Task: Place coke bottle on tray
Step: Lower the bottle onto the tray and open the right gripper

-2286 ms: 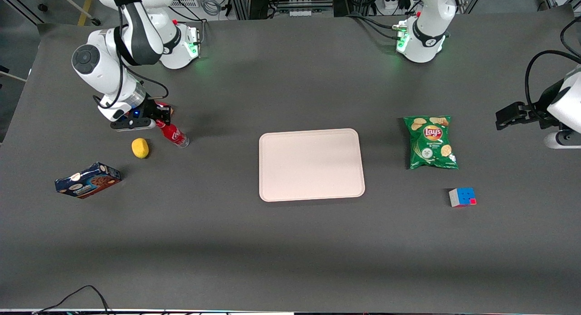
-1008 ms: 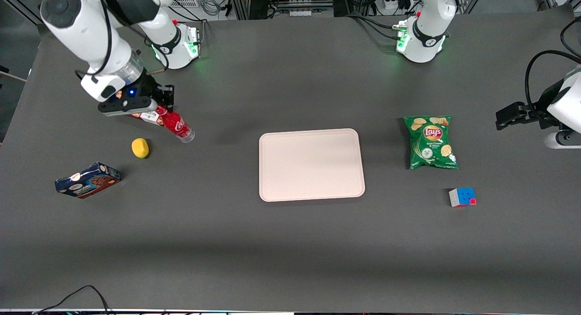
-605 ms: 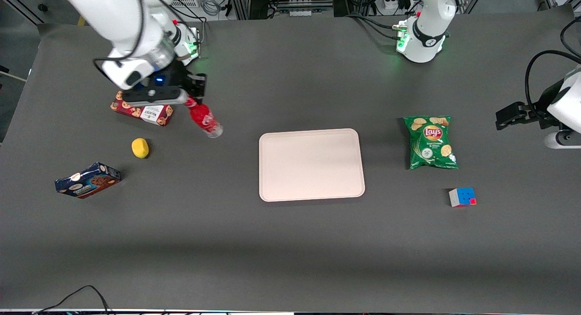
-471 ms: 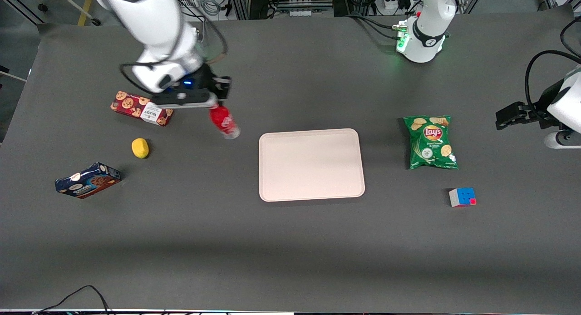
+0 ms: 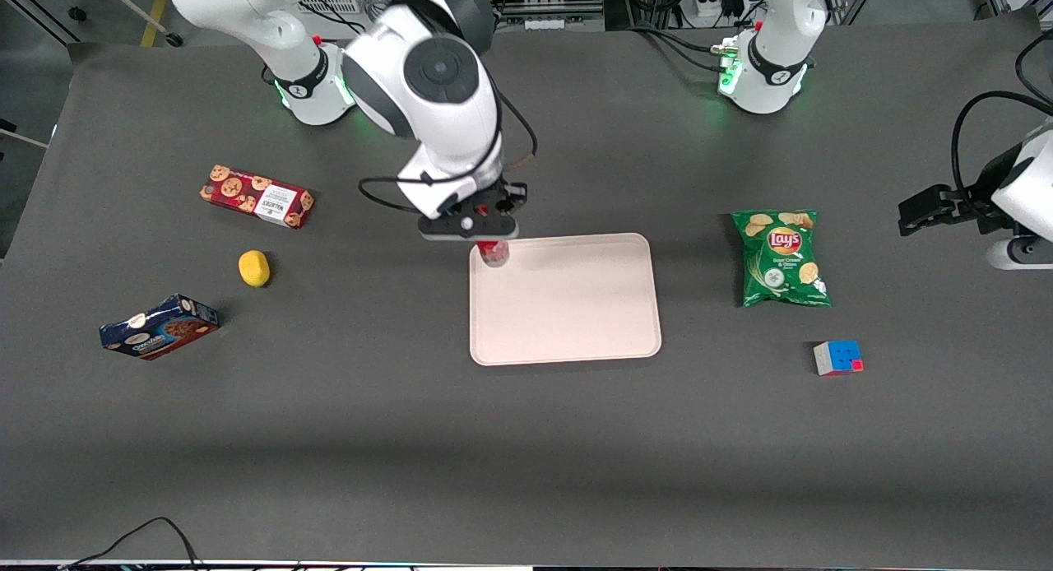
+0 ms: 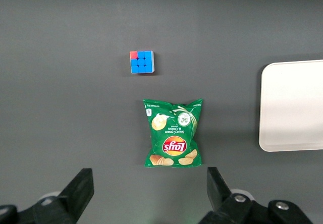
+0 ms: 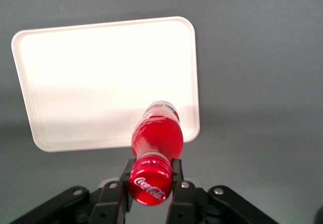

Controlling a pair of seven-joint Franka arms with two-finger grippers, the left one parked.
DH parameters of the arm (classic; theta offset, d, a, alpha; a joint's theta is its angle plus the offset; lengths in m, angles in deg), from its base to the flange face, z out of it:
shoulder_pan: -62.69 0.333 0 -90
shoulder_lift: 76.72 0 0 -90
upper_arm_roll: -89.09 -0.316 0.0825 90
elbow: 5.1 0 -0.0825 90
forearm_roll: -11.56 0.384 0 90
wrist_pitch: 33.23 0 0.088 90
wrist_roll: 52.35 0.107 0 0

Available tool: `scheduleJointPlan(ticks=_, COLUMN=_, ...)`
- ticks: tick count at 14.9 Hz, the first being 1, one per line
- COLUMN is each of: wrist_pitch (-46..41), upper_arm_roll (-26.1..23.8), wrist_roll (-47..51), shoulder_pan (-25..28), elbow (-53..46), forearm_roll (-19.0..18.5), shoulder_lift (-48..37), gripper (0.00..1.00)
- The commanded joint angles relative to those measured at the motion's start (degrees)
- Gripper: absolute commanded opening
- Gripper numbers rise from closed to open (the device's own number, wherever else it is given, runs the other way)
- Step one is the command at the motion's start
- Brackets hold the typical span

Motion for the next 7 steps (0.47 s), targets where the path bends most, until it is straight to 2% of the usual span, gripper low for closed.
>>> scheduleJointPlan(ticks=1, wrist_pitch=6.75, upper_arm_roll=0.29, wrist_roll=2.25, shoulder_pan=0.04, elbow=2.24, forearm_roll=-2.08, shoulder_lift=2.15, gripper=0.00)
scheduleJointPlan(ticks=4, wrist_pitch=11.07, upper_arm_roll=0.56, wrist_roll=2.25, shoulder_pan=-0.57, elbow=6.21, forearm_roll=-4.62, shoulder_lift=2.58, gripper=0.00)
scheduleJointPlan(ticks=7, wrist_pitch=12.22, upper_arm_roll=0.73, wrist_roll=2.16, shoulder_pan=-1.54, elbow=6.57, forearm_roll=-4.98, shoulder_lift=4.69, gripper=0.00)
